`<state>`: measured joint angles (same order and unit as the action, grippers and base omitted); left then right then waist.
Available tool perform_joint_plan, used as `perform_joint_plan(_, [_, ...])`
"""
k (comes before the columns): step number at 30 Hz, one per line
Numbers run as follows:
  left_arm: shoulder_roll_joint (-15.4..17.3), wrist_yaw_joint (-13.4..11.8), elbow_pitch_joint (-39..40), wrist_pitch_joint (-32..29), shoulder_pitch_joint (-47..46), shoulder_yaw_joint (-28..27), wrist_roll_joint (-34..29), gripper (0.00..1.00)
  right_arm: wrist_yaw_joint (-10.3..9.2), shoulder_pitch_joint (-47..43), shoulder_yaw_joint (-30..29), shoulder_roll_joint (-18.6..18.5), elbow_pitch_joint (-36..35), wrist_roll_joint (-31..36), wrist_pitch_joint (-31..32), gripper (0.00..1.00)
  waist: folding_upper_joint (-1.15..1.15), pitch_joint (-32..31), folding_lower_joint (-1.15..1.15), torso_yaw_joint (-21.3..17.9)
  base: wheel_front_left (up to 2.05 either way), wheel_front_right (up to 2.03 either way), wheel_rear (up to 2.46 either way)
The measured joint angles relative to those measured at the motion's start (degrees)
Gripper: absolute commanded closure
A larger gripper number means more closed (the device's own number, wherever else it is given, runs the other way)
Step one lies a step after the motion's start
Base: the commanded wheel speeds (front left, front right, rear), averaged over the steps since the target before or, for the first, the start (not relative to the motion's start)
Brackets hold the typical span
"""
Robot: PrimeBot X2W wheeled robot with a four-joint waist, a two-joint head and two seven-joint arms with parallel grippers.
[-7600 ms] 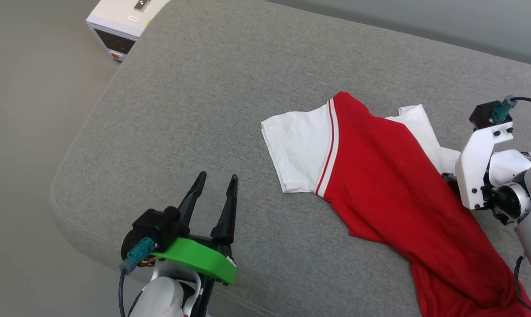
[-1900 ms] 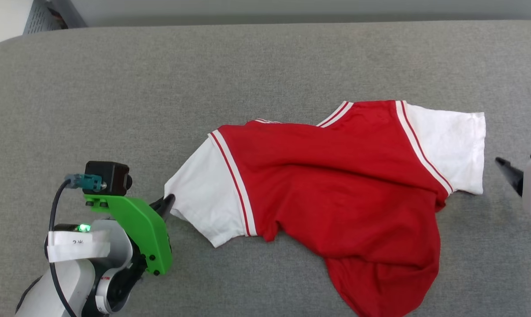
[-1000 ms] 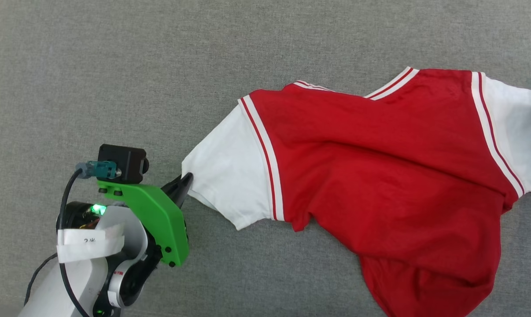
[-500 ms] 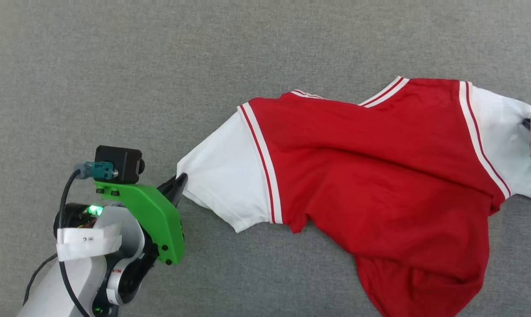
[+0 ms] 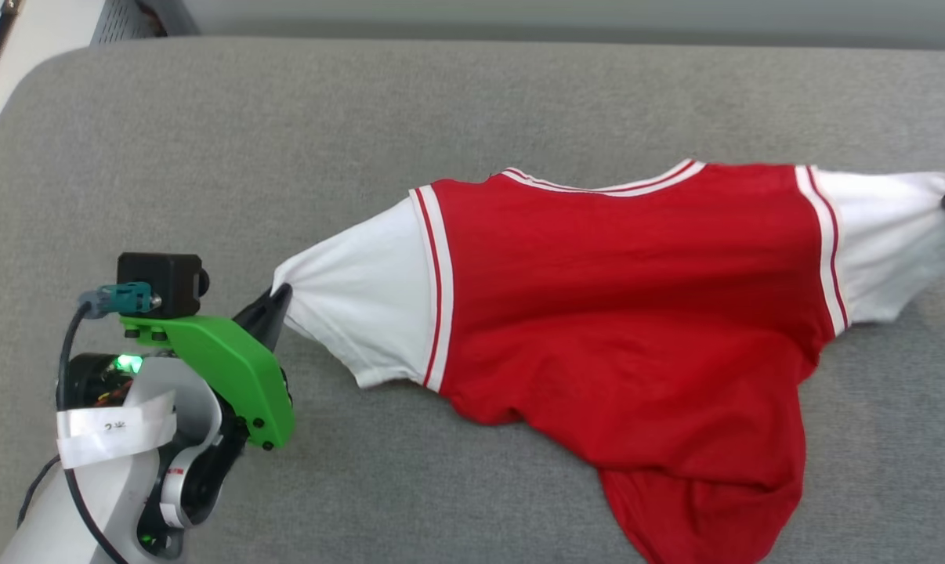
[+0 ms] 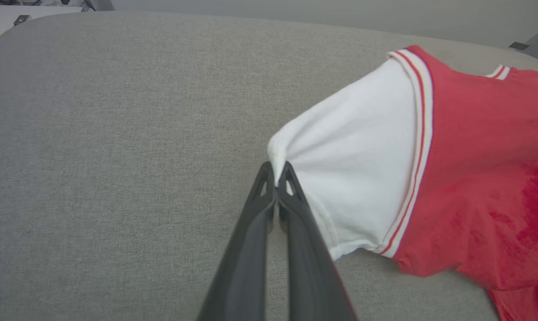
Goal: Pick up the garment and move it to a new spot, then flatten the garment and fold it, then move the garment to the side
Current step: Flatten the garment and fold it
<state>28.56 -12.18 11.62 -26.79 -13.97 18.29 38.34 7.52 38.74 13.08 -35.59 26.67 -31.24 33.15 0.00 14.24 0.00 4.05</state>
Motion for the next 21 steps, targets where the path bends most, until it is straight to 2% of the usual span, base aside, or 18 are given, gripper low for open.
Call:
perform_joint_plan(12, [1.5,0.2,0.7,6.0,-2.2,-3.9,-1.2,1.0,0.02,-0.1,1.0,-3.7,-5.4,-2.7,-7.3,1.0,0.0,-7.1,0.0,-4.2,0.0,0.0,0.0])
perform_joint_plan(21, [2.0,0.2,2.0,10.5,-4.0,-6.5,-2.1,1.0,0.03,-0.1,-1.1,-4.7,-11.5,-3.7,-11.1,1.0,0.0,-12.1,0.0,-6.8,0.0,0.0,0.0])
